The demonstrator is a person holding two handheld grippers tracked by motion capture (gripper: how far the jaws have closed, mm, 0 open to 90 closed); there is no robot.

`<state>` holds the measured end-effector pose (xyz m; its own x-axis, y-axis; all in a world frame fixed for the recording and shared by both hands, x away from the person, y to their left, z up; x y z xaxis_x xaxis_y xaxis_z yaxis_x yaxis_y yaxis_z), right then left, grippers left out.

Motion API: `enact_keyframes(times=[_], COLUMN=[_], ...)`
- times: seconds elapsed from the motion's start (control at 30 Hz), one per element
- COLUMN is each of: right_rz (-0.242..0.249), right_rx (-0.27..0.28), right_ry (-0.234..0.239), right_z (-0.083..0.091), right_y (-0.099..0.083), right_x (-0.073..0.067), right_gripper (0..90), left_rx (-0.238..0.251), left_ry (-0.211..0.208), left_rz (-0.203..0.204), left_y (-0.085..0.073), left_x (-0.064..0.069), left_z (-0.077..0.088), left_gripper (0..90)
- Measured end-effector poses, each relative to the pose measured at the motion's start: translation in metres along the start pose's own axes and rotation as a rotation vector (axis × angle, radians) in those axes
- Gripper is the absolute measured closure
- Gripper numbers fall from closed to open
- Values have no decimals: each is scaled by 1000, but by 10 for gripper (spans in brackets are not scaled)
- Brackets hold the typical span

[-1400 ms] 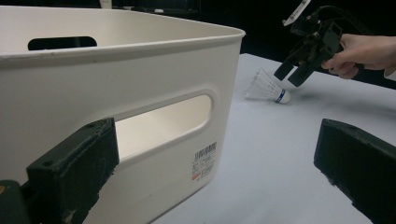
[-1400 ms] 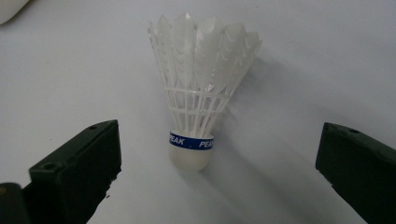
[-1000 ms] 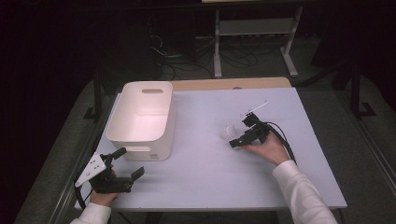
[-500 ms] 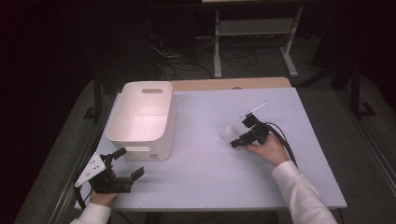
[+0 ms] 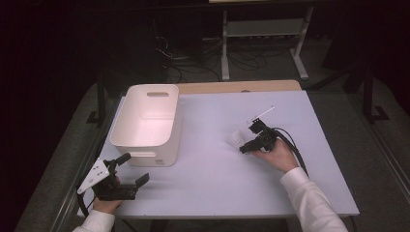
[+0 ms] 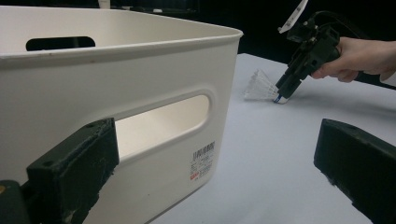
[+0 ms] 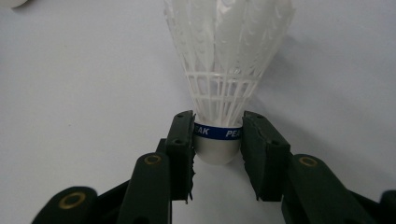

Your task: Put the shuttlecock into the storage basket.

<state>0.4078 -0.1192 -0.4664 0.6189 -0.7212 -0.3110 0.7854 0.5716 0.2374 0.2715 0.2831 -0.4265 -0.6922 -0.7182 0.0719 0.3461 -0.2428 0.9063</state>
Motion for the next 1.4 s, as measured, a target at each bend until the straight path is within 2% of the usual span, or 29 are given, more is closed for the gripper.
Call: enact_keyframes(times=[0.37,0.77,0.83,1.1,1.4], right_rz=[3,4,9,28,44], right_rx=[1,41,53,74,86], right_ry=[-13,27,21,51,41], right_z=[4,25,28,38,46], right_y=[-1,-1,-1,6,13], right_x=[-3,-4,-5,-16,-24], right_gripper=[646,647,647,647,647], left_rx=[-4,-5,-5,-5,-4], left_ry=[0,-2,-2,-2,-2], left_rz=[-1,0,-1,-2,-2], left_y=[0,0,0,0,0], left_x=[0,0,0,0,0], left_z=[0,0,0,0,0], left_gripper=[0,0,0,0,0])
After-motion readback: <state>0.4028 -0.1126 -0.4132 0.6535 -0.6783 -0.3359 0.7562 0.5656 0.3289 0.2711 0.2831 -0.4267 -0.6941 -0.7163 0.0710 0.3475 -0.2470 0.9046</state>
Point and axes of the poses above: each handheld gripper's, and its own axes: z roughly backward along the jaws, y roughly out of its top, x roughly to its right, the point moved 5 cm from there along -z, roughly forward along the jaws, and after that the axes turned 14 degrees about -x, right-handed, at the moved point
